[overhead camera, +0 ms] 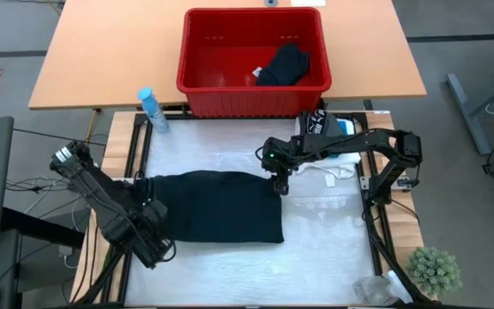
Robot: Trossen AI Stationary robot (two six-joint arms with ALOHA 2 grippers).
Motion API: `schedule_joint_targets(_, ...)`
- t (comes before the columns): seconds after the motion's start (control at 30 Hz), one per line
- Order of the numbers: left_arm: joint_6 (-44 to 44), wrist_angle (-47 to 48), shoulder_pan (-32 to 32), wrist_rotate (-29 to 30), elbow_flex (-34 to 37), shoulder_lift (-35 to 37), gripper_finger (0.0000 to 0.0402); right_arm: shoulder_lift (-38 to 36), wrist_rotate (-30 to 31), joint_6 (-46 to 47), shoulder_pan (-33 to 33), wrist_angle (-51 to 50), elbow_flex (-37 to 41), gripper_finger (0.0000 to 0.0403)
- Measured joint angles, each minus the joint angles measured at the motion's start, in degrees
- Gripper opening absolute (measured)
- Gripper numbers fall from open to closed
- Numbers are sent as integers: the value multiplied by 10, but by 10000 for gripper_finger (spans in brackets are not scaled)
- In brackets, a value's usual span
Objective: Fold laundry
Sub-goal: Fold the blue pants
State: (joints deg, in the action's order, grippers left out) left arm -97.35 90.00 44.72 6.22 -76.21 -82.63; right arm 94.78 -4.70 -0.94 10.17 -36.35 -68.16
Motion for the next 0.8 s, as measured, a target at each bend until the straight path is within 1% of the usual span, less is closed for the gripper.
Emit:
schedule_joint_targets(0.1, -24, 0, 15, -23, 46, 0, 0, 0, -12, -1, 0, 9, 0, 207)
schedule_joint_targets(0.2, -30, 0, 20, -46, 85, 0, 0, 0, -14, -1, 0, 18, 0, 207)
schedule_joint_targets(0.57, -37, -1, 40, -45, 178, 0, 0, 0, -15, 9, -2, 26, 0, 207)
schedule_joint_targets(0.8, -72, 0, 41, -46, 219, 0, 4, -7, -14, 14, -4, 50, 0, 207)
